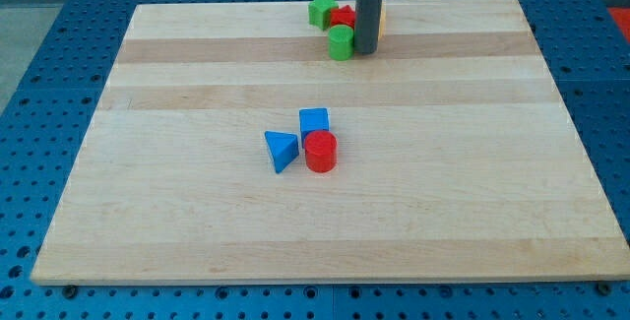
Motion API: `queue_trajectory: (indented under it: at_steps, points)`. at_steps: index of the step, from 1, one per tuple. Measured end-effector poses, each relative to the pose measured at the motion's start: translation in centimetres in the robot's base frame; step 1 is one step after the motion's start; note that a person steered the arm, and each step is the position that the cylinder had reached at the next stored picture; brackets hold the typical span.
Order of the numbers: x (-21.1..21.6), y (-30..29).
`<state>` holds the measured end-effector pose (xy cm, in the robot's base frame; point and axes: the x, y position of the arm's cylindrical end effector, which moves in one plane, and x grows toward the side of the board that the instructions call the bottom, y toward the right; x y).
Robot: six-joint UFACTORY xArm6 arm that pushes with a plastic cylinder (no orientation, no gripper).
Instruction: Place your arm parallel to the bottom of the yellow hexagon
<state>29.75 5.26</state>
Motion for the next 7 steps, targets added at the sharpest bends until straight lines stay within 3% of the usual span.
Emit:
queue_trajectory:
  at_steps: [2, 6, 7]
  points:
    - [0.6, 0.1]
    - [11.1, 0.8]
    - [11.6, 0.8]
